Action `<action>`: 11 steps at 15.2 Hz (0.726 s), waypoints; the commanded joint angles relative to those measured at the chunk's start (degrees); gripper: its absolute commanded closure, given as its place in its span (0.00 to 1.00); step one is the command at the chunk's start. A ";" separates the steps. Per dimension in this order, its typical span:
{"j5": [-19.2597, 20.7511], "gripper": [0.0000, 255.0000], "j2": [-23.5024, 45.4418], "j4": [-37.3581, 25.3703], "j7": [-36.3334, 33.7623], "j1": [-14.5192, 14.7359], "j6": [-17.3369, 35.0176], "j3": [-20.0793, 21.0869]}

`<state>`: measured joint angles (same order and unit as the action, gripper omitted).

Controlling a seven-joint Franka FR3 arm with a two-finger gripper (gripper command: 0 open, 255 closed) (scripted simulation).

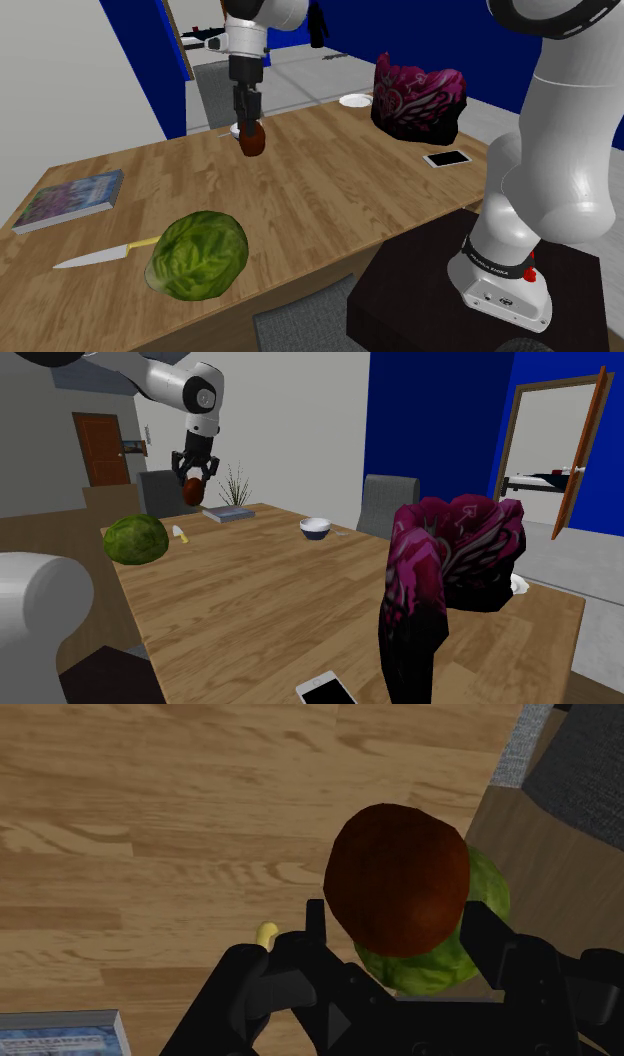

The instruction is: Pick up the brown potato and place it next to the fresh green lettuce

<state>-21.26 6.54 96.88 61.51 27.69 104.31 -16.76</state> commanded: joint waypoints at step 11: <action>-1.30 1.00 0.99 7.68 2.33 0.57 8.39 0.55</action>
<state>-22.41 7.44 103.81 63.57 28.21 111.88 -16.26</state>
